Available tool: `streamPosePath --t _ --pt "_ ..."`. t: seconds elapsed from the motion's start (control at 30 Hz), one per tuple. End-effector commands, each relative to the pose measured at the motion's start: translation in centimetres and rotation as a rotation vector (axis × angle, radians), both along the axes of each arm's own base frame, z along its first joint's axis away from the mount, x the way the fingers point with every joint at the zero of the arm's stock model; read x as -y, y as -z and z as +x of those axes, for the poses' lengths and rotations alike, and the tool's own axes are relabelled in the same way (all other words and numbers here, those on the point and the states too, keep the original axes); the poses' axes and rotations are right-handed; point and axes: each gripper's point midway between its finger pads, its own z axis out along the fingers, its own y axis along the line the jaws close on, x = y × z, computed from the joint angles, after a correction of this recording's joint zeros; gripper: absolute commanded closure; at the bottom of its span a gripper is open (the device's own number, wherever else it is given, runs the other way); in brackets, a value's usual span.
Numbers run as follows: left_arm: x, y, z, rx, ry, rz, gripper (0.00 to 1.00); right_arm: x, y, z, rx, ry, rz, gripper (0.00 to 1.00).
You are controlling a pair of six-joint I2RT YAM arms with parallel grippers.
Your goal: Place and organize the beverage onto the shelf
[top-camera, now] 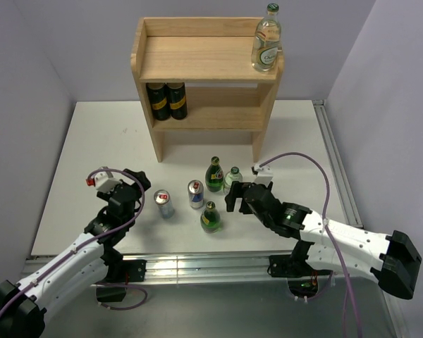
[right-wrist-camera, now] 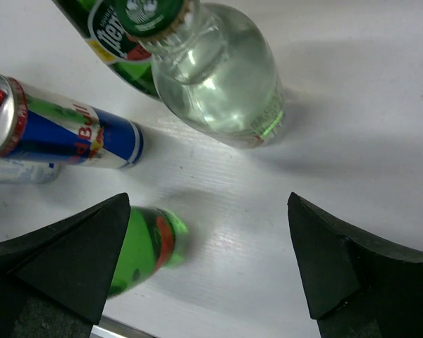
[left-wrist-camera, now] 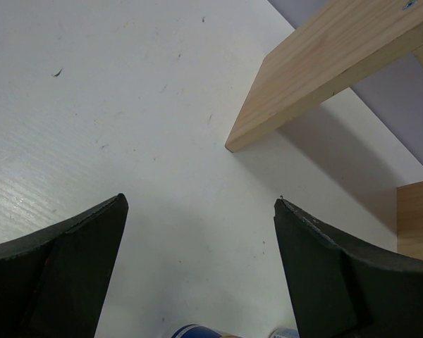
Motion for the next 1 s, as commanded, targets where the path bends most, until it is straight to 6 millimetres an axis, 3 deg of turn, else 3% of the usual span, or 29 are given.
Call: streamPosePath --t 0.0,0.2,0.4,0.8,0.97 --pt "0.2 -1.0 0.4 0.028 0.004 0.009 0.08 -1.8 -1.5 1.9 0.074 0.039 0.098 0.00" --pt "0.7 -0.9 0.9 0.019 0.015 0.025 0.08 -3.5 1.4 3.9 0.082 0.048 0.055 0.00" --pt "0.9 -0.6 0.9 0.020 0.036 0.036 0.08 -3.2 1.6 6.6 0.129 0.129 0.027 0.00" --pt "1.0 -0.5 0.9 0.032 0.040 0.030 0.09 -2.4 3.5 9.9 0.200 0.286 -0.049 0.00" --pt "0.9 -0.4 0.8 0.031 0.041 0.031 0.09 -1.5 2.9 11.1 0.263 0.365 -0.083 0.00"
